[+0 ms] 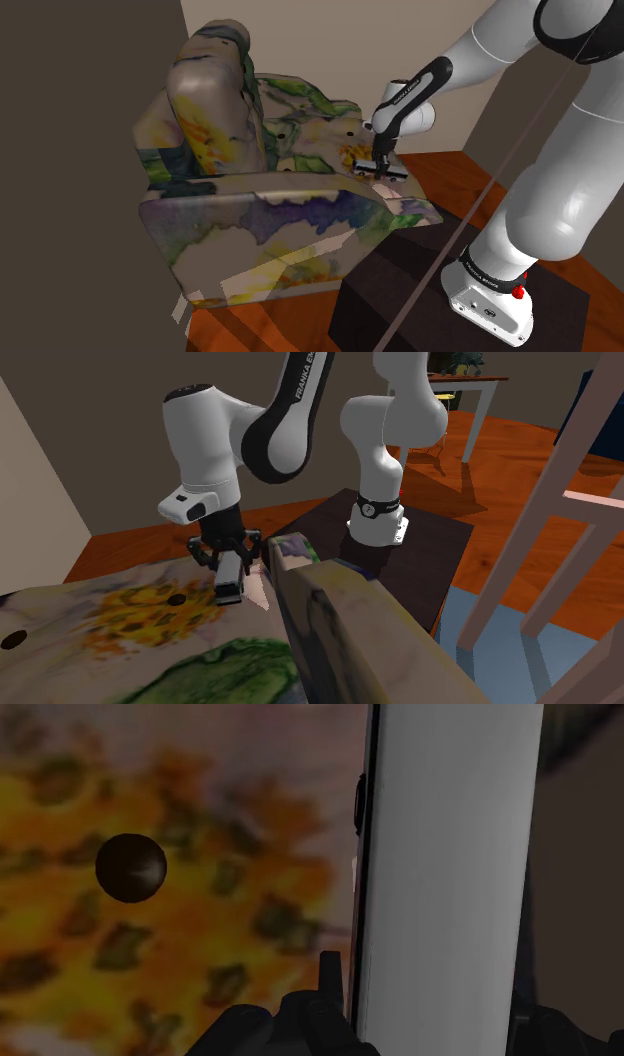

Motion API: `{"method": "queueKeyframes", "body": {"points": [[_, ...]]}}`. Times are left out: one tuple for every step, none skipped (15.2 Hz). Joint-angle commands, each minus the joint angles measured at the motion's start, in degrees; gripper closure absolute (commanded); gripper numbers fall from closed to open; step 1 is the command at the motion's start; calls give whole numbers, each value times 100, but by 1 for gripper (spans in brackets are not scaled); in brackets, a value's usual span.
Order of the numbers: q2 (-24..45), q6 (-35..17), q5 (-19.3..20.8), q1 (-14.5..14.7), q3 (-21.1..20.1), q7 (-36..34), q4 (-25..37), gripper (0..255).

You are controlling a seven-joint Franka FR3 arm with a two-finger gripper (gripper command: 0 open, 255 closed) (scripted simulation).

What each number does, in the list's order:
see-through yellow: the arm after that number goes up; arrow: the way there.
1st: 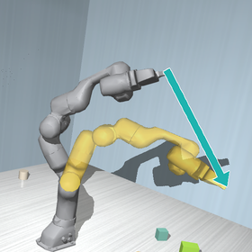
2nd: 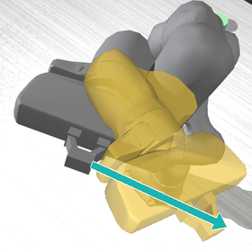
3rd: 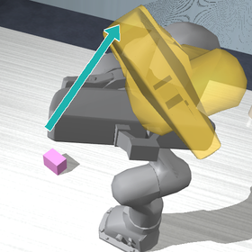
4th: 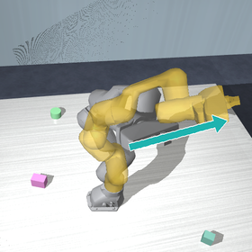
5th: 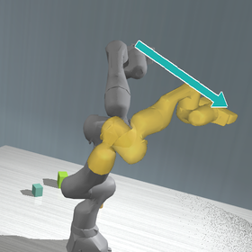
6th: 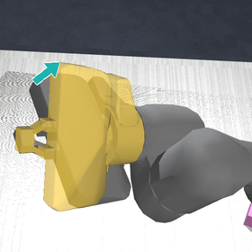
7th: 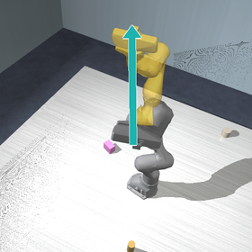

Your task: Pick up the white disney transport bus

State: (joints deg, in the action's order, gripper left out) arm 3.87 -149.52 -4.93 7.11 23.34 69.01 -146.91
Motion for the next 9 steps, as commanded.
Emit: {"method": "queueKeyframes", "body": {"points": [[-154,156,138,9,27,-104,18,255],[-238,239,208,9,36,-155,25,255],[-322,324,275,9,45,-204,34,255],[-404,408,338,6,51,-251,45,255],[-484,493,398,2,53,-295,57,255],[-564,579,454,-3,54,-337,70,255],[-641,665,507,-7,54,-376,85,255],[-653,678,515,-10,52,-382,88,255],[-653,678,516,-10,52,-383,87,255]]}}
